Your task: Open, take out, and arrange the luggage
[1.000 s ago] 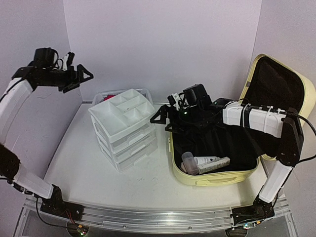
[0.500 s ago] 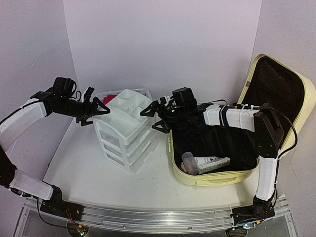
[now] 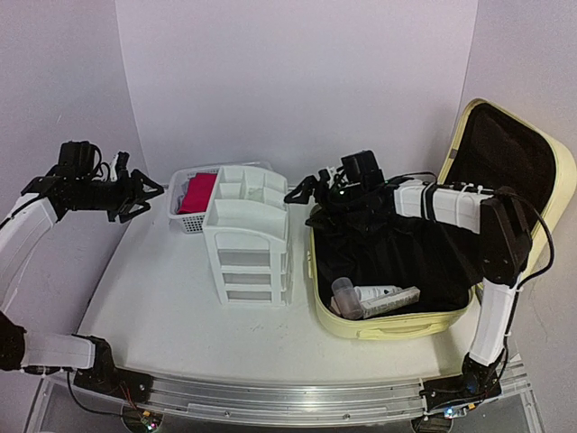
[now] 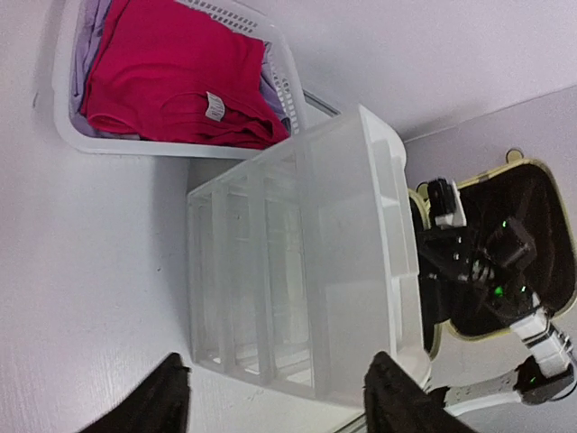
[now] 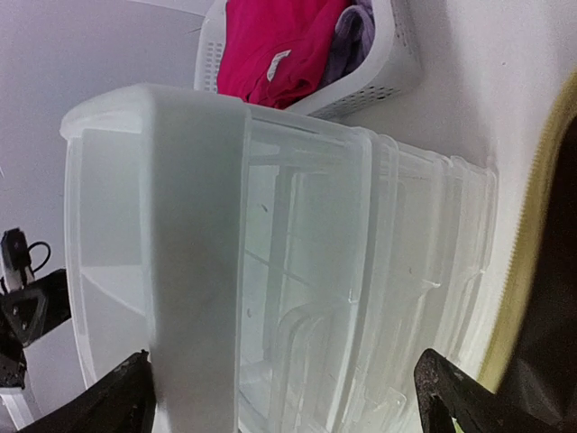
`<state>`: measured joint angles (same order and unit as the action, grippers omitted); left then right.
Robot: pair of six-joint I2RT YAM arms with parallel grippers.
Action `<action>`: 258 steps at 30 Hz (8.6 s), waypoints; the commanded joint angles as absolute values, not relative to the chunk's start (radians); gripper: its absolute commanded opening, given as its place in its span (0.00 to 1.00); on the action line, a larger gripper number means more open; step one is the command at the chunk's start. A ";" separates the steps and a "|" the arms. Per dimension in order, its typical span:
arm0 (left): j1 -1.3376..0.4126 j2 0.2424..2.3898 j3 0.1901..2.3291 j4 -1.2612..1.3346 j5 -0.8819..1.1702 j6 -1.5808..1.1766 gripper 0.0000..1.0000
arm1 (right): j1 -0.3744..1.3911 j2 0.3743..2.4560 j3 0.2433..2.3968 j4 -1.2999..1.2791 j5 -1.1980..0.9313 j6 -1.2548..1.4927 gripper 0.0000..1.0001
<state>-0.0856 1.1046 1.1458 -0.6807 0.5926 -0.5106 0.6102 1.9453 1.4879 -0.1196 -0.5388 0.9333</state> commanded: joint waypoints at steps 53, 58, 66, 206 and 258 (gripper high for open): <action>-0.175 1.821 1.036 -0.036 1.041 -0.620 0.10 | 0.532 1.403 1.175 -0.399 -0.426 0.610 0.98; -0.193 1.864 1.000 0.135 1.134 -0.670 0.10 | 0.532 1.389 1.169 -0.400 -0.427 0.595 0.98; -0.257 1.909 1.039 0.169 1.201 -0.650 0.11 | 0.533 1.399 1.169 -0.400 -0.447 0.590 0.98; -0.706 1.405 1.547 -1.136 -0.186 -0.394 0.17 | 0.870 1.749 1.535 -0.570 0.024 0.785 0.98; -0.706 1.305 1.398 -1.138 -0.347 -0.375 0.17 | 0.877 1.429 1.209 -0.861 0.100 0.550 0.98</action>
<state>-0.7143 1.3159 1.4124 -1.0752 -0.2935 -0.3954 0.8814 1.3560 1.2404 -0.8711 0.1371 0.5133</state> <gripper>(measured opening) 0.167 0.984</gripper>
